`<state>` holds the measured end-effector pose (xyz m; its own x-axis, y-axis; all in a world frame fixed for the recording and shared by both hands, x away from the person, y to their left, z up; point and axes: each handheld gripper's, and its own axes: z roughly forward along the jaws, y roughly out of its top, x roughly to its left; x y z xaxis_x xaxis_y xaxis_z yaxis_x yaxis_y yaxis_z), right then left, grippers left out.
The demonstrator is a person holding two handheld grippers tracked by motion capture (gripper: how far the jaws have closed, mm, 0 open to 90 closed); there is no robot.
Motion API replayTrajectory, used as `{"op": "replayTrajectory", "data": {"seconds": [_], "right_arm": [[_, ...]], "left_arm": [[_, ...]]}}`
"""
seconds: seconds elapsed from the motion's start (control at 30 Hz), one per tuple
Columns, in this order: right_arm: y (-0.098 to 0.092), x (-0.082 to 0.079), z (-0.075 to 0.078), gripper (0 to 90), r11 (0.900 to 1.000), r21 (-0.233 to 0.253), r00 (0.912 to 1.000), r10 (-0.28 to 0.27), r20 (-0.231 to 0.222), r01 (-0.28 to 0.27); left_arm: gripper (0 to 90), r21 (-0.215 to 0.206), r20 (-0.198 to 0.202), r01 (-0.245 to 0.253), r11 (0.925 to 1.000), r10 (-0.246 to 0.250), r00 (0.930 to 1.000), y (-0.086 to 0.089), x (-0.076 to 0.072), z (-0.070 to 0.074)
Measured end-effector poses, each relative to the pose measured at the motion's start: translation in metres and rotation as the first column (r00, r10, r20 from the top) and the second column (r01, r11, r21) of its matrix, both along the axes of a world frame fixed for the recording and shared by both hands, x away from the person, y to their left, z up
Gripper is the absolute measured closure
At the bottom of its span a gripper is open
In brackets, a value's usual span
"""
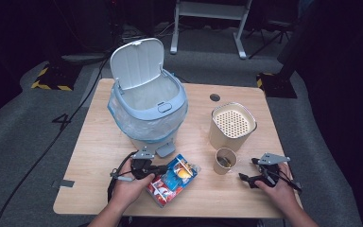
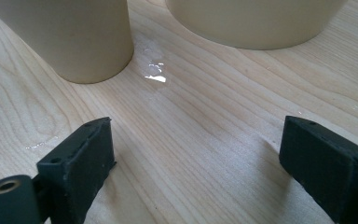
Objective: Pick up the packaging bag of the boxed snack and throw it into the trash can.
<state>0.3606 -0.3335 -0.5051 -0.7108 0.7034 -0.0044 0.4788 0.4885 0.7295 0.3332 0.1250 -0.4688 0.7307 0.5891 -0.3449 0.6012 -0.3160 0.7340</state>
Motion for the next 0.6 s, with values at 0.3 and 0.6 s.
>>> {"op": "replayTrajectory", "data": {"seconds": [0.3, 0.6], "right_arm": [[0.000, 0.000, 0.000, 10.0, 1.000, -0.001, 1.0000, 0.001, 0.000, -0.001], [0.000, 0.000, 0.000, 10.0, 1.000, -0.001, 1.0000, 0.001, 0.000, -0.001]], "left_arm": [[89.8, -0.045, 0.090, -0.001, 0.9990, 0.005, 0.9960, 0.003, -0.006, 0.022], [89.9, -0.092, 0.184, 0.004, 0.9957, 0.013, 0.9829, 0.002, -0.010, 0.044]]}}
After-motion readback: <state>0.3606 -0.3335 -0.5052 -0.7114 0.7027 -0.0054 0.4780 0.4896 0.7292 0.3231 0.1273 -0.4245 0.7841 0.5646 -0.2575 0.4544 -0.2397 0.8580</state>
